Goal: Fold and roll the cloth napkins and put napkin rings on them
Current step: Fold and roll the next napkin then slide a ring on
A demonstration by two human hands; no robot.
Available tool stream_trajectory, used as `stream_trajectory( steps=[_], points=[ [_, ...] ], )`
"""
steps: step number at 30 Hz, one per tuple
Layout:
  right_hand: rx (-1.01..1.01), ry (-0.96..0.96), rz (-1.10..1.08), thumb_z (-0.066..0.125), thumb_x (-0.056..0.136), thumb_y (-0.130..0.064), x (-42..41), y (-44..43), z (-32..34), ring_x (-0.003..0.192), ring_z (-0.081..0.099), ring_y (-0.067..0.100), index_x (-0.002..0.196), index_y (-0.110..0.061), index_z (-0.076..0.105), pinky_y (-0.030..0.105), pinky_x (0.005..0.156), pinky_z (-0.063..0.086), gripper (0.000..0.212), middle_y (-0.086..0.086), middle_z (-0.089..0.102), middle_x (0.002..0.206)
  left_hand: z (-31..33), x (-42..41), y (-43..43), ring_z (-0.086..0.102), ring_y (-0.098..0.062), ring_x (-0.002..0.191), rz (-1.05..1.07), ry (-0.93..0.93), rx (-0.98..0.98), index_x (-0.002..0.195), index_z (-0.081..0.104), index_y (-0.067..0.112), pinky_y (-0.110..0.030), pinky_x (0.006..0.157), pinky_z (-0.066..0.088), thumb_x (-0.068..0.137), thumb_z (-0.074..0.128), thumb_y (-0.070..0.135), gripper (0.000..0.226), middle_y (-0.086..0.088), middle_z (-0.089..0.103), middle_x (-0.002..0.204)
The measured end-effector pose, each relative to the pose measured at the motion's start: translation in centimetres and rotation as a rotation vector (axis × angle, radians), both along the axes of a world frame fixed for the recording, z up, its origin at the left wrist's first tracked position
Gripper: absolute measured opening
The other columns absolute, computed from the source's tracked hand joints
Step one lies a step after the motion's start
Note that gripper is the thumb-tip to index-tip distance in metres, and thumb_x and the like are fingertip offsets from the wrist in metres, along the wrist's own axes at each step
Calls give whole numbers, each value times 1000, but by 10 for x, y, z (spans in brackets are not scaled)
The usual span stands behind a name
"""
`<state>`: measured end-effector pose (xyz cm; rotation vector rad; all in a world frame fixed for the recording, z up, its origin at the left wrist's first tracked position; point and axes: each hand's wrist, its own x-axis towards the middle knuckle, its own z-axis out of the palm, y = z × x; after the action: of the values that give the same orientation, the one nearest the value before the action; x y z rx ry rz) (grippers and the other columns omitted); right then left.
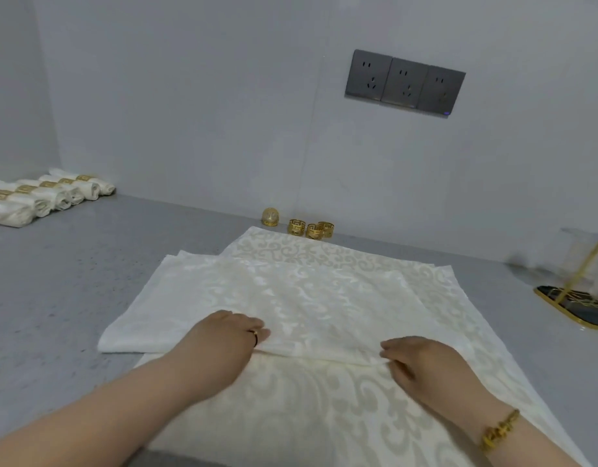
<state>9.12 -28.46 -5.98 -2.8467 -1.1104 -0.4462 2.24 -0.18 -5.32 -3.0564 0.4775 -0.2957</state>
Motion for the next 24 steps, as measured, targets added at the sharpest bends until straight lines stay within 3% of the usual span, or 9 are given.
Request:
stream_trajectory(
  steps=[1,3,7,10,11,13,15,20,24],
  points=[
    [-2,29,-17,43,66,-31,-5,0,1,61,63,-8,63,-33,72,4,56,43,29,-23,69,70,-4,1,0,51,-1,117,-15,-33,9,129,52,28,-10,97,33,80,63,29,49,6,51,136],
    [59,13,-28,39,66,-30,-16,-5,3,57,64,-5,61,-29,72,6,52,44,34,-20,69,66,-10,-5,-1,24,-2,136,-9,21,-21,144,24,31,-12,109,9,97,20,28,47,14,20,152],
    [110,170,-39,44,67,-35,-45,-20,9,84,54,-15,79,-25,72,-2,70,39,33,-28,60,89,-12,-26,-2,19,2,137,-49,93,-119,142,22,39,-9,100,-7,66,-15,57,86,21,20,150],
    [224,419,-136,48,52,-84,-50,-32,11,104,34,-22,93,-43,56,-7,87,25,59,-37,37,111,-13,-36,-5,14,1,138,-18,205,-222,142,20,41,-10,105,3,38,-21,89,122,22,16,151],
    [302,382,-221,51,57,-82,-43,-37,10,113,35,-15,103,-39,56,-2,93,25,63,-31,39,120,-15,-37,-7,14,0,139,3,211,-277,142,22,41,-10,105,6,32,-24,90,129,21,17,151],
    [425,340,-523,60,81,-47,-26,-43,11,127,40,14,125,-19,50,20,103,28,53,-5,43,137,-18,-36,-11,14,0,139,47,190,-353,142,25,39,-12,107,8,27,-28,90,136,19,18,151],
    [455,436,-721,53,90,-31,-11,-45,11,126,40,28,134,-9,40,32,101,33,50,10,45,137,-22,-37,-18,11,-1,140,79,149,-336,142,24,38,-13,108,6,24,-34,86,140,17,15,152],
    [590,480,-829,57,87,-20,12,-45,8,116,50,34,134,-6,39,41,99,42,52,15,48,132,-27,-35,-22,3,0,140,121,158,-298,143,17,40,-16,110,0,19,-38,82,143,18,7,154],
    [732,435,-852,58,87,-13,20,-46,11,118,48,35,131,-1,42,37,96,40,48,20,47,133,-26,-35,-21,2,0,141,135,177,-290,143,16,41,-16,109,-1,18,-37,83,142,18,6,154]
  ],
)
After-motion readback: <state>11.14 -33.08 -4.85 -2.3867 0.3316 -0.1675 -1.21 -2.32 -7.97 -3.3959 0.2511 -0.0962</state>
